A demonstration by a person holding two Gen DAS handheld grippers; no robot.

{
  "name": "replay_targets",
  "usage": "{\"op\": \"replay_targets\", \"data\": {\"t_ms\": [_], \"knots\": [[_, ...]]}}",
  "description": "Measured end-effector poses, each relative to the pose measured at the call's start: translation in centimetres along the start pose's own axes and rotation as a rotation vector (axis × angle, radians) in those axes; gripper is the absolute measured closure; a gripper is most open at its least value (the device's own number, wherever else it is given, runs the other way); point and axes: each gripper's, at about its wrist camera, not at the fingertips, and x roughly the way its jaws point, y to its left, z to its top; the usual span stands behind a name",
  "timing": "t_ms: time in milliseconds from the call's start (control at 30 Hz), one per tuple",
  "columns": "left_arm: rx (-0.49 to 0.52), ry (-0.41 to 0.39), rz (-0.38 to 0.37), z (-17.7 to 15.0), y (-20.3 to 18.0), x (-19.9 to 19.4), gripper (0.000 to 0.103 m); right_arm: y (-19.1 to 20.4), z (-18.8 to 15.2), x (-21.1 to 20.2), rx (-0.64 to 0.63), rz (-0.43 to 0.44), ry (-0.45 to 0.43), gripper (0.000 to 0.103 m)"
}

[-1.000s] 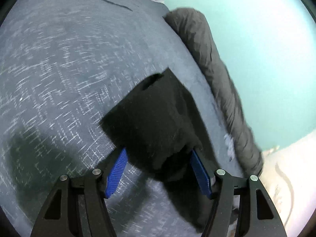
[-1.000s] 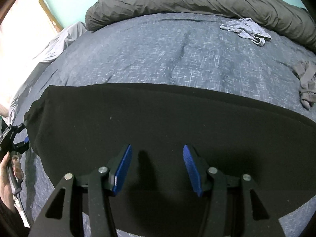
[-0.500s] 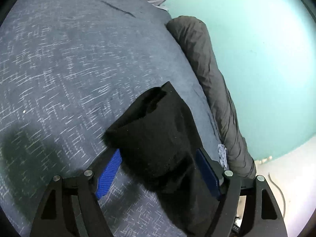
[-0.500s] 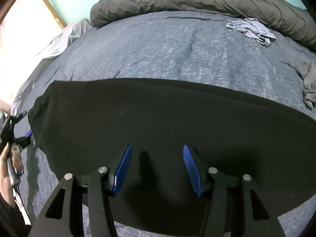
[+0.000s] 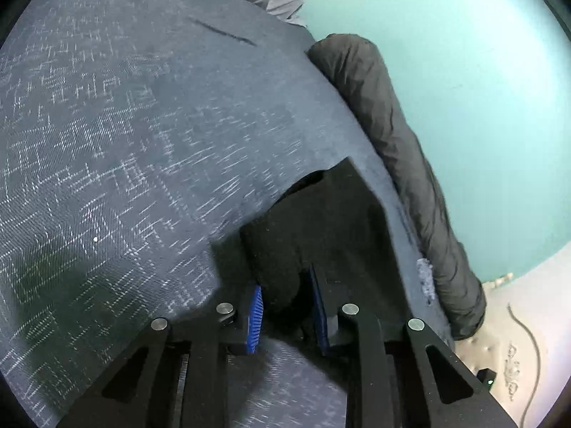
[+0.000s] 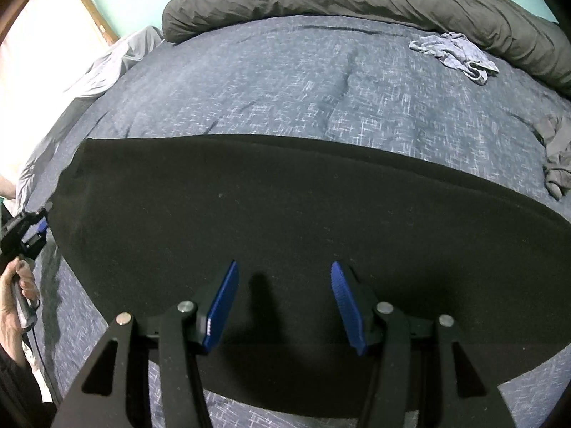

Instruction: Fold clothes

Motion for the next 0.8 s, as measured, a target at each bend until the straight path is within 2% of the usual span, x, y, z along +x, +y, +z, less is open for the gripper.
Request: {"op": "replay_targets", "data": {"t_ms": [167, 267, 367, 500, 633, 800], "knots": [[0.021, 0.000, 0.047, -0.3, 0.1, 0.5, 0.075, -0.4, -0.6, 0.3, 0.018, -0.002, 0.018, 0.048], [0.026, -0.014, 0.064, -0.6, -0.3, -0.1, 0.069, -0.7, -0.9, 0.5, 0.021, -0.006, 0.023, 0.048], [0.005, -0.066, 0.085, -0.2, -0.9, -1.5, 0.064, -1.1, -0.5, 0.3, 0.033, -0.007, 0.017, 0.048], [0.035, -0.120, 0.079, 0.1, -2.1, -3.5, 0.060, -1.6, 1.0, 0.3, 0.036, -0.010, 0.002, 0.048], [0.115, -0.096, 0.059, -0.9, -4.5, -3.0, 0.059, -1.4, 3.9, 1.2, -0.019, -0.004, 0.002, 0.045], [0.216, -0.047, 0.090, -2.8, -6.7, -1.5, 0.059, 0.1, 6.8, 3.1, -0.146, -0.025, 0.023, 0.041]]}}
